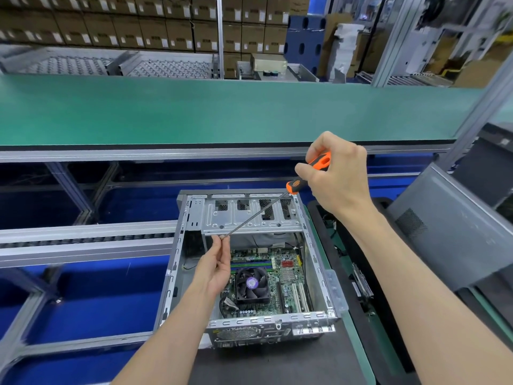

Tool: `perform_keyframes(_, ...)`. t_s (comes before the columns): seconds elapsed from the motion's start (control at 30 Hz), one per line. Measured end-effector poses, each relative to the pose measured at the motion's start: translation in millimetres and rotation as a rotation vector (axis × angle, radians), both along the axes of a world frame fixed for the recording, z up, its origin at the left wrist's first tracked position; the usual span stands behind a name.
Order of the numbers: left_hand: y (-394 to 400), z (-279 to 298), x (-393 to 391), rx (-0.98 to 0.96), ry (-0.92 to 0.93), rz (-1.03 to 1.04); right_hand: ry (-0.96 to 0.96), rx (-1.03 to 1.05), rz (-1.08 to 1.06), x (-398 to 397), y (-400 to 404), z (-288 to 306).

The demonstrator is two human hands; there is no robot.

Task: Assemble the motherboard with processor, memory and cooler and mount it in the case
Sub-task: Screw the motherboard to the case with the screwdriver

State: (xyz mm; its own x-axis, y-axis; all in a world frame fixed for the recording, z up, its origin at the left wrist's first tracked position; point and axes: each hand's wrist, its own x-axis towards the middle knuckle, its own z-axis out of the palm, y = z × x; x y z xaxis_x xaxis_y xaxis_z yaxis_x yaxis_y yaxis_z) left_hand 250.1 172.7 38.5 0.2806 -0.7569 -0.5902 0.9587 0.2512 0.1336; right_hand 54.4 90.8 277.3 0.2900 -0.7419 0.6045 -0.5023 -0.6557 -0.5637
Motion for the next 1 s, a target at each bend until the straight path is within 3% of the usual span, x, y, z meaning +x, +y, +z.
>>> perform_keyframes(0.17,-2.1,-3.1,0.1,0.020,-0.035,-0.021,0.000,0.012,0.059,-2.3,1.2,-0.9)
perform_keyframes(0.63,1.9,7.0,0.6,-0.099,0.106,0.089,-0.044,0.006,0.014,-1.8,4.9,-5.5)
perform_keyframes(1.0,2.2,7.1,1.3,-0.110,0.046,0.080,0.017,0.071,0.023,-1.4,6.4,-0.1)
